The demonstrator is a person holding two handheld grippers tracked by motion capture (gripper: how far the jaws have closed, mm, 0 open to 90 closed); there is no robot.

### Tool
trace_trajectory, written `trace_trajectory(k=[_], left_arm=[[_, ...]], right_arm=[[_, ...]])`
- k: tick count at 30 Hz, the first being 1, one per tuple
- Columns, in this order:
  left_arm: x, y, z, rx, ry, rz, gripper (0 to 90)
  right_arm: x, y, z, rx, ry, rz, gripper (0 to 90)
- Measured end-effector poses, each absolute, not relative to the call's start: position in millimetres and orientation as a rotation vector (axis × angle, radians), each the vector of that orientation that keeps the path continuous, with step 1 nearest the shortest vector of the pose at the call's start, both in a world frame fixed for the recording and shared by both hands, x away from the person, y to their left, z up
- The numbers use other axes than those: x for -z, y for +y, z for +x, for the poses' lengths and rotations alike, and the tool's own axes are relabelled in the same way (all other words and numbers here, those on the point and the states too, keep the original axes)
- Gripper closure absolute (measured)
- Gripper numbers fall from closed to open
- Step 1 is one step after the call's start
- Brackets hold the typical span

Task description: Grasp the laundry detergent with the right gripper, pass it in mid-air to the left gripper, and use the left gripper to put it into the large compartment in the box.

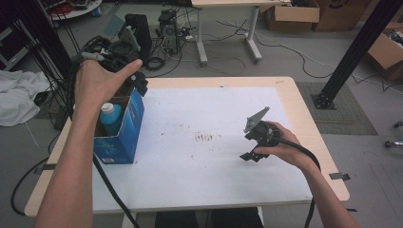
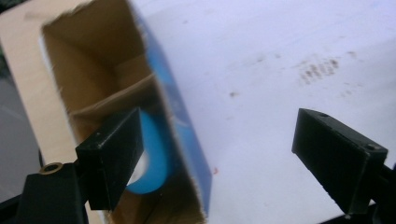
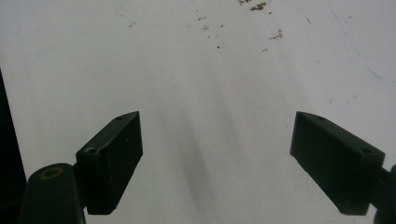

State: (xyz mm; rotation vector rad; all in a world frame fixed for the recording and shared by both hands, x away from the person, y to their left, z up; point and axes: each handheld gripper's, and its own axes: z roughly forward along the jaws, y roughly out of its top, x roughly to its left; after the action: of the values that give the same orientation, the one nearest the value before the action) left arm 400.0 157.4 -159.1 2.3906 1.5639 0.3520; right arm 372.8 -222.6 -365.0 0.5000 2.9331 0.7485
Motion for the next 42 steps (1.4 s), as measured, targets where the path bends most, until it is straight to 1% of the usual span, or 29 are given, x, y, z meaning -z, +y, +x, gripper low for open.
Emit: trace_trajectory(k=[2,6,12,19,24,29,33,34,35,39,42], left_arm=[[155.6,141.8,396.6,-0.32,1.441,2.452,17.1],[156.4,128.2,393.8,-0.323,1.389,2.486,17.1],[165.4,110.9,390.3,-0.259,1.262,2.546,17.0],[182.1,97.5,388.8,-0.21,1.199,2.602,17.0],[203.4,85.4,387.7,-0.154,1.122,2.658,17.1],[219.5,78.5,387.1,-0.154,1.096,2.686,17.0],[238.6,70.9,384.5,-0.14,1.067,2.712,17.0],[248.3,67.5,381.7,-0.144,1.036,2.727,17.0],[248.3,67.5,381.7,-0.144,1.036,2.727,17.2],[267.7,63.9,378.1,-0.145,1.015,2.745,17.2],[288.1,63.5,376.8,-0.109,1.007,2.755,17.1]], right_arm=[[364.1,-222.2,373.2,-0.75,2.929,0.5,16.8],[362.9,-222.0,373.4,-0.746,2.926,0.505,16.8],[361.6,-223.4,372.5,-0.738,2.927,0.512,16.8],[360.9,-226.0,372.0,-0.733,2.925,0.518,16.8],[360.6,-228.5,373.1,-0.731,2.919,0.534,16.8],[360.8,-230.8,372.9,-0.725,2.919,0.545,16.9],[360.2,-232.6,373.0,-0.721,2.918,0.547,16.9],[359.6,-233.7,373.0,-0.725,2.916,0.55,16.9],[359.6,-233.7,373.0,-0.725,2.916,0.55,16.9],[359.3,-235.3,373.4,-0.718,2.914,0.554,16.9],[359.3,-235.1,375.0,-0.72,2.914,0.554,16.9]])
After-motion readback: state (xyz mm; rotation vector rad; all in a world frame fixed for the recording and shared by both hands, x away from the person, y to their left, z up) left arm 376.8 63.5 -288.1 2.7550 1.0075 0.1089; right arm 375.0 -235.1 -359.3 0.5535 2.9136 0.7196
